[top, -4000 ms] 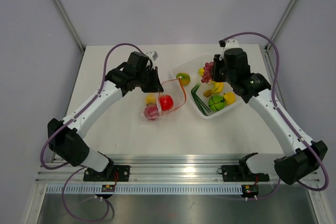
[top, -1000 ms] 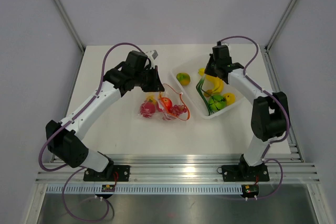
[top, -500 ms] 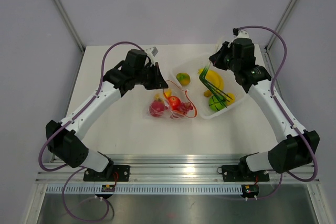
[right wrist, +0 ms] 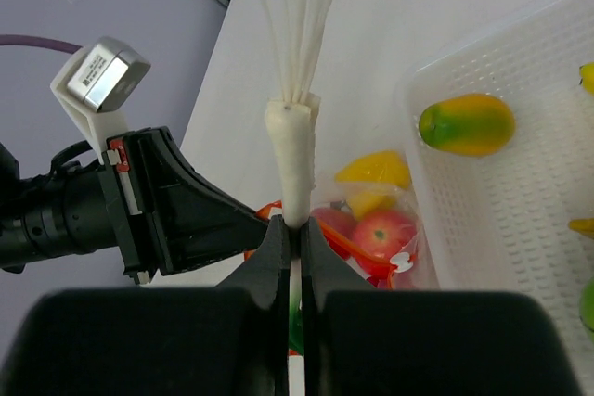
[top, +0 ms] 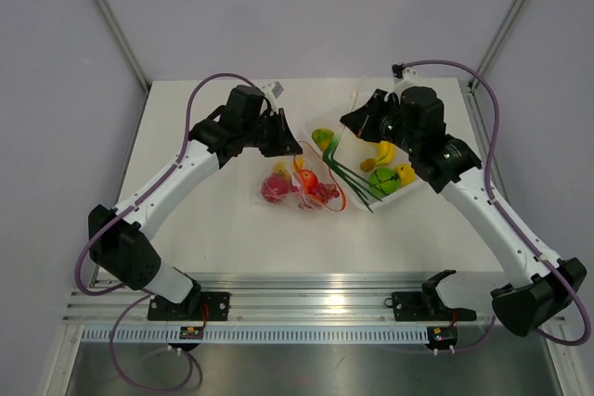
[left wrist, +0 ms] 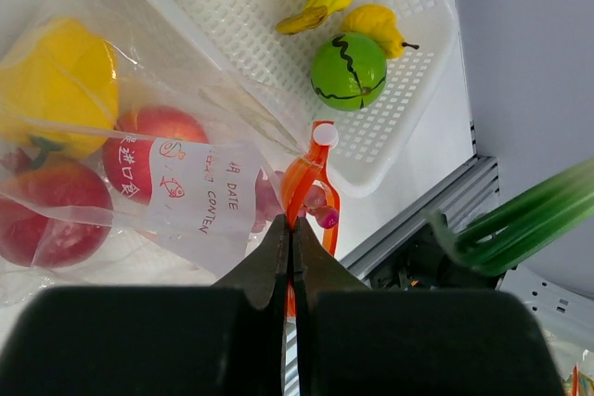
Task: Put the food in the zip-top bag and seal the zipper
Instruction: Place the fake vegetable in the zipper food storage bag.
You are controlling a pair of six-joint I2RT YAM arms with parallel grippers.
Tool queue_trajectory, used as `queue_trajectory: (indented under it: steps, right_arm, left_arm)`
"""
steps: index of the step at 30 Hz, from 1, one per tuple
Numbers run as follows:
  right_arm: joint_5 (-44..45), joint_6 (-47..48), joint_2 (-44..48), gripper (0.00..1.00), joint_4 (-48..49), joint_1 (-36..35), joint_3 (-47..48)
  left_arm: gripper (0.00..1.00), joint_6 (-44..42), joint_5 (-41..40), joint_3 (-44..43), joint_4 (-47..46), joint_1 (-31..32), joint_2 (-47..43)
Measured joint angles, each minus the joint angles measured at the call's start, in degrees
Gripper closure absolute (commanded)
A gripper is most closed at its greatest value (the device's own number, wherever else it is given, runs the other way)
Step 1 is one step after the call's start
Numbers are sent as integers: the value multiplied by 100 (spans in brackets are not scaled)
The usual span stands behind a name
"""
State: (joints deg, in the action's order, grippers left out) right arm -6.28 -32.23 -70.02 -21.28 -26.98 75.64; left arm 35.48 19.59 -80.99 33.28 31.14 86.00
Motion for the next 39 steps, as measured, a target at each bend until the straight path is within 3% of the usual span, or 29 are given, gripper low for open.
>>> queue_trajectory:
  steps: [14, 26, 30, 39]
  right_arm:
    - [1078, -715, -197, 100, 997, -745, -1235]
    - [2411, -1443, -798, 100, 1902, -1252, -1488]
    - [2979, -1650, -890, 100, 1937, -1394, -1519]
    - [4586, -2643, -890, 100, 1648, -2459, -1958]
  left_arm:
    - [100, 109, 33, 4, -52, 0, 0]
    - [100, 234, 125, 289, -317, 22, 0]
    - [100, 273, 127, 393, -348, 26, 0]
    - [100, 402, 166, 428, -461, 59, 0]
